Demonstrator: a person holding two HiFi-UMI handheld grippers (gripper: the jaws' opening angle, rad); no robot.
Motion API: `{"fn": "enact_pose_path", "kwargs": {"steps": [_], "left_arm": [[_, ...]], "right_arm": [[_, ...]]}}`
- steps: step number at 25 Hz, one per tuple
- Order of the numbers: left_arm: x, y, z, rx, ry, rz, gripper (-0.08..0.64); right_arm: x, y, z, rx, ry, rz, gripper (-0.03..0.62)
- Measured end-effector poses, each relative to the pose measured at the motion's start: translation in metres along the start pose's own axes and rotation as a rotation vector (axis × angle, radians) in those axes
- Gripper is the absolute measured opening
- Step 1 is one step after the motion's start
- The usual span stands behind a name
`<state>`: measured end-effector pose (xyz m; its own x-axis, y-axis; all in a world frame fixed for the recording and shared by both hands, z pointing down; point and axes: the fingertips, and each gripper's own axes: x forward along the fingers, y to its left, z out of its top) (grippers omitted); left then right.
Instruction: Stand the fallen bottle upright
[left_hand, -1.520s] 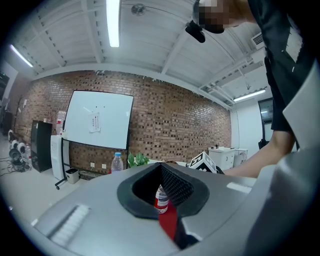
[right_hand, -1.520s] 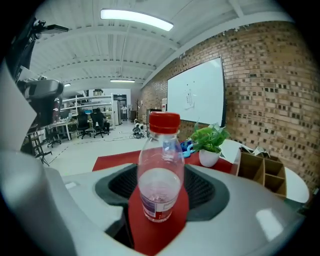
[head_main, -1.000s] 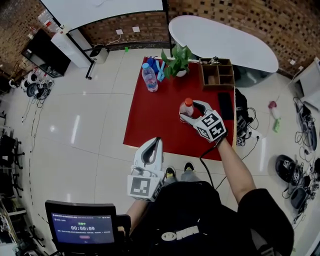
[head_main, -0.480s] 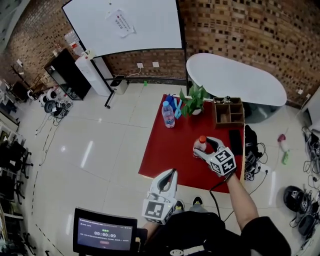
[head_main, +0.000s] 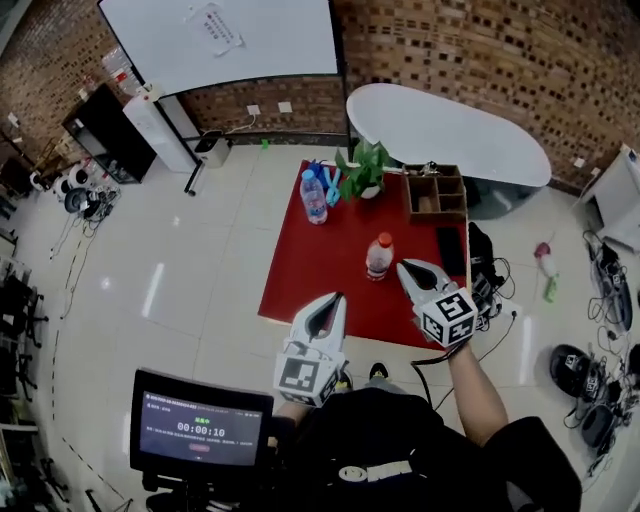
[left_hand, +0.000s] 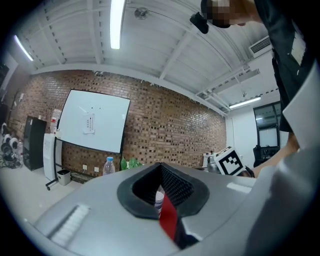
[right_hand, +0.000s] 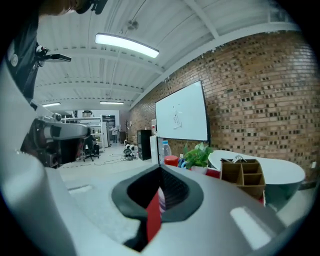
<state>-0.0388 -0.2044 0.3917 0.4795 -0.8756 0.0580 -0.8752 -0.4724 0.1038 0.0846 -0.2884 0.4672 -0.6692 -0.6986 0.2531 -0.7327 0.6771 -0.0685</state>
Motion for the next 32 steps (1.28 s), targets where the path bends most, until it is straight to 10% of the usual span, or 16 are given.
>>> {"fn": "enact_pose_path", "kwargs": {"steps": [16,32], "left_arm": [[-0.061,-0.012,0.008,0.012,-0.009,-0.127,0.003],[-0.114,-0.052,-0.004,0.007,-0.009,-0.064,0.003]], "right_arm": [[-0.059,0.125,0.000,0.115,-0.087,0.024,0.003],[-0.118,0.181,0.003,0.133,-0.137,0.062,0.003]]}}
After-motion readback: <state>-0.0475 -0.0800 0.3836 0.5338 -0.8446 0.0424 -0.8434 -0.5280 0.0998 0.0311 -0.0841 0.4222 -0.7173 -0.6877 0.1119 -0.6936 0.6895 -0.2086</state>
